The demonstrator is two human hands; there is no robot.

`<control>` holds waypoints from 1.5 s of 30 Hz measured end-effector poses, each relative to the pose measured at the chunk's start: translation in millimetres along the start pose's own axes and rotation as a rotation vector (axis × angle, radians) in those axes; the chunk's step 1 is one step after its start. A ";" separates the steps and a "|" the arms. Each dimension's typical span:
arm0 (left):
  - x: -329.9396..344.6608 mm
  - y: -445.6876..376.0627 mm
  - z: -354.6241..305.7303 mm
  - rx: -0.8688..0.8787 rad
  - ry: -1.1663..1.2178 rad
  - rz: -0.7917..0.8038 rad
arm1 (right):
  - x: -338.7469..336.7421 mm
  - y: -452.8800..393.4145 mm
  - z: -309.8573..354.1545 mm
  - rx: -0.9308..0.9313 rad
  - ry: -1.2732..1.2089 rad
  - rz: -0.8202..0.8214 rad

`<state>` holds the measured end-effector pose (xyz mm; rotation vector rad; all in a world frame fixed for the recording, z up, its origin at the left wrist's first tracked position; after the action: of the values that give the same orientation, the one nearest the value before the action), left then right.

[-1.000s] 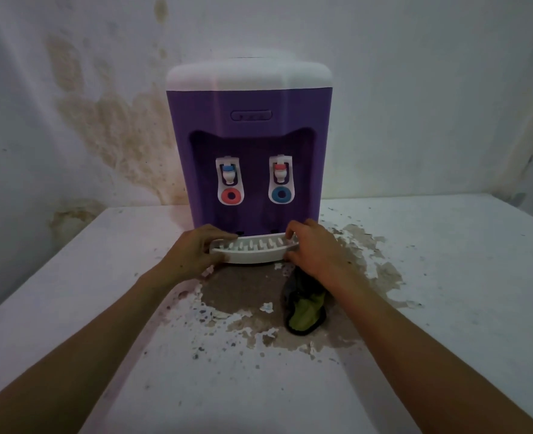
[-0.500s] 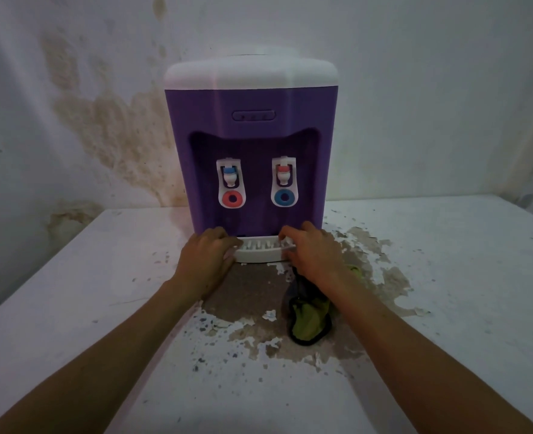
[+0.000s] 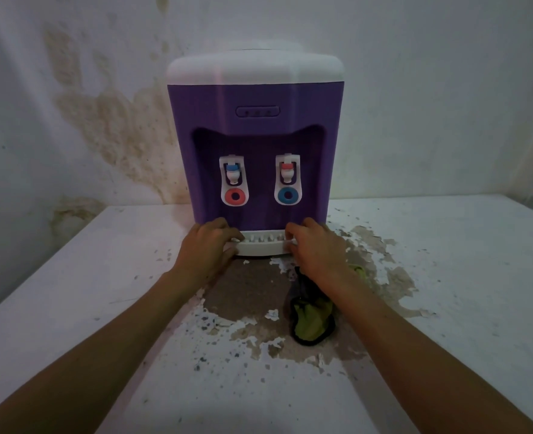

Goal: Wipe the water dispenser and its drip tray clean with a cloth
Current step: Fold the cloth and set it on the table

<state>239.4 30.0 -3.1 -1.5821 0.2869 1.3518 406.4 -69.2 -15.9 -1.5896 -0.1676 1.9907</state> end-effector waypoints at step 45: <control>-180.3 -29.2 -73.5 -0.285 0.905 0.013 | -207.6 38.3 17.0 0.139 -1.434 0.050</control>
<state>242.2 -85.8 156.1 -2.3701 0.6632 0.6152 402.2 -201.8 149.1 0.1656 -0.4942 2.6936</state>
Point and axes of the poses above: each hand's wrist, its own y-axis away from the middle knuckle, its own x-axis out of the palm, z = x × y, the point moved 9 cm from there along -y, towards the middle knuckle, and after that the axes turned 12 degrees about -y, right-handed, at the moved point
